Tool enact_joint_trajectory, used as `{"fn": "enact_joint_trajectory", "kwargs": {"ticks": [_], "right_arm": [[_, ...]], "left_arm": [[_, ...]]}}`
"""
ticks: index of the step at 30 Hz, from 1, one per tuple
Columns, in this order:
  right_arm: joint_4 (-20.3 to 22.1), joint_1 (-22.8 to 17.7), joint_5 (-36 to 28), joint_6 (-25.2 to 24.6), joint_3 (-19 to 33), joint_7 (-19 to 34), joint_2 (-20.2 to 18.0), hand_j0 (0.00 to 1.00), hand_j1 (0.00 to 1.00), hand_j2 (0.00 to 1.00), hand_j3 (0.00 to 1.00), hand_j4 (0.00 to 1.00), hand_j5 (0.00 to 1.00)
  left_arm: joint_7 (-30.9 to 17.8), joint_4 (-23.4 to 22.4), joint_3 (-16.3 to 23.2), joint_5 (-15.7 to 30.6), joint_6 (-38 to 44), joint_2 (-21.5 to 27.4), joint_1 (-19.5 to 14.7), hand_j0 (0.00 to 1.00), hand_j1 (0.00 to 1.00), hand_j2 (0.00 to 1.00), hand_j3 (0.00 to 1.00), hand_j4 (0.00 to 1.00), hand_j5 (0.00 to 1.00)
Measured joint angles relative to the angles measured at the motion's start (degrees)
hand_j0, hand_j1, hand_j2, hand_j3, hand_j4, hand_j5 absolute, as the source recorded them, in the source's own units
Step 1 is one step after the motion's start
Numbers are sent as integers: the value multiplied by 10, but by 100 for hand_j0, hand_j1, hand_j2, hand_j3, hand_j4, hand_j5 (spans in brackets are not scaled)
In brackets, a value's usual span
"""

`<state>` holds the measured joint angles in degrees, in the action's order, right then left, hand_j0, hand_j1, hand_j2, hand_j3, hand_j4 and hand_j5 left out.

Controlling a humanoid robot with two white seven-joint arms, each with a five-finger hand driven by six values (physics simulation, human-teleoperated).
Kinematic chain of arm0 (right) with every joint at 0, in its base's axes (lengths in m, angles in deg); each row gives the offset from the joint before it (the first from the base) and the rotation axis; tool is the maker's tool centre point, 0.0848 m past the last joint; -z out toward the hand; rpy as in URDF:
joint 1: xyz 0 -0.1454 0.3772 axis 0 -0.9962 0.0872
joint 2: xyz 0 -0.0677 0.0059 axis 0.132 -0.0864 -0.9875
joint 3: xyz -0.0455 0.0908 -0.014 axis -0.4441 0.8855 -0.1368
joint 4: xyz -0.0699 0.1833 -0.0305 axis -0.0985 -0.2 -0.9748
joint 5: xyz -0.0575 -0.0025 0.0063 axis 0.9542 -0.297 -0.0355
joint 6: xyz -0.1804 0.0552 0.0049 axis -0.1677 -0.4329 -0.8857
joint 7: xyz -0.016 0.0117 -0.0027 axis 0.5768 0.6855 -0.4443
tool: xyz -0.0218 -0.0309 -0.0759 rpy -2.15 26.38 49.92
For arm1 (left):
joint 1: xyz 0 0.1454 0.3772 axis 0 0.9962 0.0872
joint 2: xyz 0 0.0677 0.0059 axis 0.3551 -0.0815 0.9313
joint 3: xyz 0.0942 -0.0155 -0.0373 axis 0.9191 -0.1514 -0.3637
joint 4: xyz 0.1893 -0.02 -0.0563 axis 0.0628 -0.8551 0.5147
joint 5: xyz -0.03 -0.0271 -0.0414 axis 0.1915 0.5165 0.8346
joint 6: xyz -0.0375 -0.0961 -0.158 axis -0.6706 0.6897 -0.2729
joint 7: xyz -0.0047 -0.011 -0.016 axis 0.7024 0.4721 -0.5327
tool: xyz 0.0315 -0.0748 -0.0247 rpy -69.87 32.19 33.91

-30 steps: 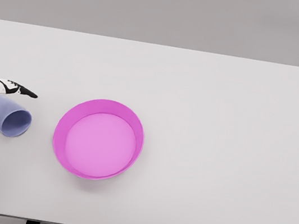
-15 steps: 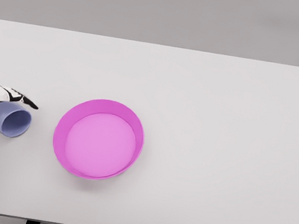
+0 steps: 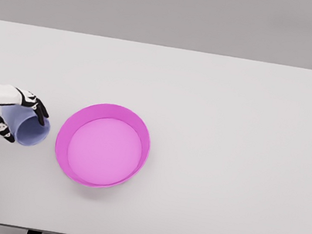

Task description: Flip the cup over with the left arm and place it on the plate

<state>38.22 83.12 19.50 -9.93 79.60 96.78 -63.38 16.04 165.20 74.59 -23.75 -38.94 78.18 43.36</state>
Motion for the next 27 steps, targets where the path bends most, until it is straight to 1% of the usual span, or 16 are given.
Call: {"fn": "enact_joint_trajectory", "kwargs": {"ticks": [3,11,14,18,21,27], "right_arm": [[0,0,0,0,0,0,0,100,100,100,100,100,100],[0,0,0,0,0,0,0,100,100,100,100,100,100],[0,0,0,0,0,0,0,100,100,100,100,100,100],[0,0,0,0,0,0,0,100,100,100,100,100,100],[0,0,0,0,0,0,0,100,100,100,100,100,100],[0,0,0,0,0,0,0,100,100,100,100,100,100]], "left_arm": [[0,14,-2,39,0,1,-2,50,50,50,50,50,50],[0,27,-22,130,0,8,-4,50,50,50,50,50,50],[0,43,-25,165,0,12,-4,50,50,50,50,50,50],[0,66,-27,195,0,14,-3,49,49,49,49,49,49],[0,80,-27,216,0,13,-4,46,46,46,46,46,46],[0,102,-28,273,1,12,-8,46,46,46,46,46,46]]}}
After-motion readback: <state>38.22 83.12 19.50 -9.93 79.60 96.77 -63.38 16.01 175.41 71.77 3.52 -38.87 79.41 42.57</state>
